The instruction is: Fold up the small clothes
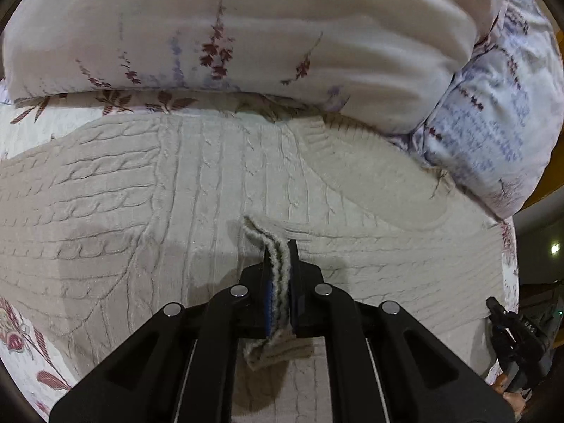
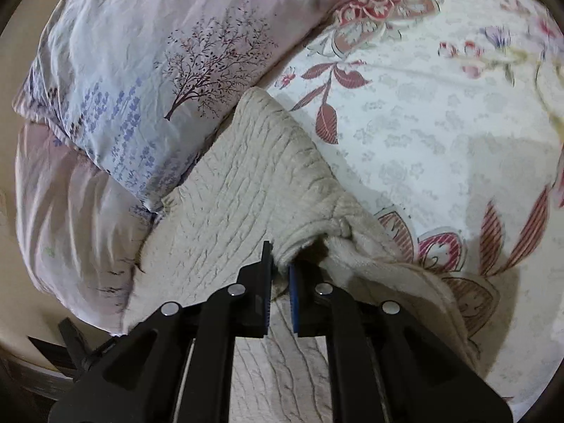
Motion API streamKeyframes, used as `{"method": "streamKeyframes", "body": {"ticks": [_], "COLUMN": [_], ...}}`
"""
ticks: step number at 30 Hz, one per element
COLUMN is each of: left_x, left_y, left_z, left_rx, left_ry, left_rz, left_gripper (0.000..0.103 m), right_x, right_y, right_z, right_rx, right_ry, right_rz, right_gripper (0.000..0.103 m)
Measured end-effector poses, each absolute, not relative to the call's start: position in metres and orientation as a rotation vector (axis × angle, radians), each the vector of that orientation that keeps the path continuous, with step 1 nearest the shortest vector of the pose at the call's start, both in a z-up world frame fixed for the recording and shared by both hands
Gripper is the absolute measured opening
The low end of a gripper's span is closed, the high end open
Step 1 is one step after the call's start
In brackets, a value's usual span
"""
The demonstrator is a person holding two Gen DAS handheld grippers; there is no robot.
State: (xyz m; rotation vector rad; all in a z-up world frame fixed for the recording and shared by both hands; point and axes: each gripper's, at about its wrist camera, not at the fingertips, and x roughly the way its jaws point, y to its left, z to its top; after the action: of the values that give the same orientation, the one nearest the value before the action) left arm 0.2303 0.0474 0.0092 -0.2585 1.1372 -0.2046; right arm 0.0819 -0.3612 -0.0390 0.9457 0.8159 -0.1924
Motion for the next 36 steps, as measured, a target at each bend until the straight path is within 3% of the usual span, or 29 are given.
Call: {"method": "streamKeyframes", "body": {"ticks": [1, 3, 4, 6, 7, 8, 13, 20, 25, 32, 36], "left_x": [0.228, 0.221, 0.214, 0.202, 0.196, 0.189, 0.149, 0.114, 0.114, 0.12, 0.119], "left_y": [0.051, 0.064, 0.078, 0.105, 0.124, 0.139, 0.251, 0.358, 0.388, 0.406, 0.398], "left_z": [0.011, 0.019, 0.024, 0.032, 0.036, 0.038, 0.034, 0.007, -0.002, -0.013, -0.013], "left_rx": [-0.274, -0.329, -0.376, -0.431, -0.451, -0.467, -0.633, -0.977, -1.122, -1.252, -1.271], "left_ry": [1.14, 1.114, 1.095, 1.072, 1.055, 1.039, 0.973, 0.916, 0.865, 0.826, 0.793], "left_rz": [-0.21, -0.217, -0.222, -0.204, -0.163, -0.133, 0.093, 0.35, 0.376, 0.369, 0.346], "left_gripper": [0.007, 0.011, 0.017, 0.041, 0.058, 0.061, 0.06, 0.042, 0.036, 0.014, 0.007], "right_x": [0.082, 0.082, 0.08, 0.076, 0.076, 0.074, 0.076, 0.085, 0.088, 0.084, 0.08], "right_y": [-0.359, -0.356, -0.355, -0.35, -0.347, -0.344, -0.328, -0.292, -0.272, -0.265, -0.268], "right_z": [-0.035, -0.028, -0.024, -0.018, -0.015, -0.013, -0.007, 0.0, 0.002, 0.0, -0.005], "right_rx": [0.918, 0.872, 0.859, 0.824, 0.802, 0.78, 0.737, 0.678, 0.65, 0.638, 0.65], "right_ry": [0.819, 0.817, 0.807, 0.8, 0.803, 0.804, 0.812, 0.844, 0.867, 0.887, 0.898], "right_rz": [-0.204, -0.221, -0.219, -0.206, -0.201, -0.192, -0.151, -0.061, -0.018, -0.002, -0.011], "right_gripper": [0.019, 0.051, 0.056, 0.061, 0.062, 0.062, 0.065, 0.065, 0.066, 0.067, 0.067]}}
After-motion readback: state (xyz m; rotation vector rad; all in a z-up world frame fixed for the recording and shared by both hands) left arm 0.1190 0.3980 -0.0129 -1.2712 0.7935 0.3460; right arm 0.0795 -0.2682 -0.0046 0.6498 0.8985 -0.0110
